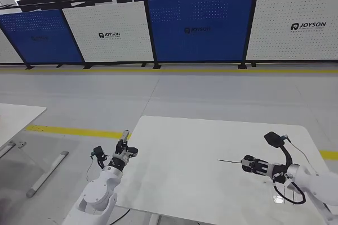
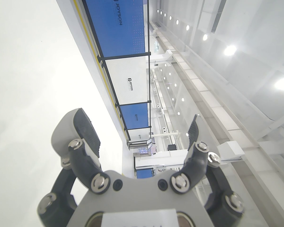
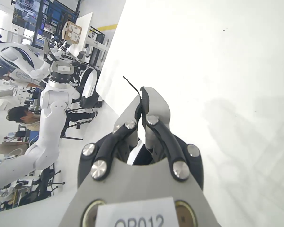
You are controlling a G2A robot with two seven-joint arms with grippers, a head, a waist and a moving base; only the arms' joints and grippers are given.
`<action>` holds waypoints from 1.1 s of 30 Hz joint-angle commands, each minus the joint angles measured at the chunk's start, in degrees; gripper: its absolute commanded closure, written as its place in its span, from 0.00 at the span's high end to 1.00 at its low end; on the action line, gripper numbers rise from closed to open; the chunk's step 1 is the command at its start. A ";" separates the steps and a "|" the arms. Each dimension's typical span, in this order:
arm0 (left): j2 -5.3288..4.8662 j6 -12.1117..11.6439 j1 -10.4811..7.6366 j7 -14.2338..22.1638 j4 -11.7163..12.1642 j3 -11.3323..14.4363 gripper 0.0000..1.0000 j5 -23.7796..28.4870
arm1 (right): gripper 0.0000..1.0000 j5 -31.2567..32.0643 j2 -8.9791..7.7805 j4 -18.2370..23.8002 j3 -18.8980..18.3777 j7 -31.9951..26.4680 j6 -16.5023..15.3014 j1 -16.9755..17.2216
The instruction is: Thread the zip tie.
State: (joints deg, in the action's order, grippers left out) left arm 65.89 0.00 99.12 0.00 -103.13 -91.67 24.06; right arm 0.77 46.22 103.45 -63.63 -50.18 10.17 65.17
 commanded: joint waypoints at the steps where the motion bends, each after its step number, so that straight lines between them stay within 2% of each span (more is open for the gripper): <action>1: 0.00 0.00 0.00 0.00 0.00 0.00 1.00 0.00 | 0.00 -0.13 0.05 0.09 -0.02 0.58 -0.33 0.17; 4: 0.00 0.00 0.00 0.00 0.00 0.00 1.00 0.00 | 0.00 -1.68 0.36 1.13 0.40 -0.36 -4.35 -0.19; 5: 0.00 0.00 0.00 0.00 0.00 0.00 1.00 0.00 | 0.00 -2.01 0.47 0.78 0.73 -1.25 -4.59 -0.66; 7: 0.00 0.00 0.00 0.00 0.00 0.00 1.00 0.00 | 0.00 -0.38 0.92 0.04 2.68 -3.14 -2.40 -2.77; 29: 0.00 0.00 0.00 0.00 0.00 0.00 1.00 0.00 | 0.00 -0.38 0.92 0.04 2.68 -3.14 -2.40 -2.77; 33: 0.00 0.00 0.00 0.00 0.00 0.00 1.00 0.00 | 0.00 0.14 1.07 0.21 2.02 0.25 -4.65 -1.84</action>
State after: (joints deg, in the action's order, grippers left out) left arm 65.89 0.00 99.12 0.00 -103.13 -91.67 24.06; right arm 0.82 47.27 103.59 -61.28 -50.83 6.42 63.18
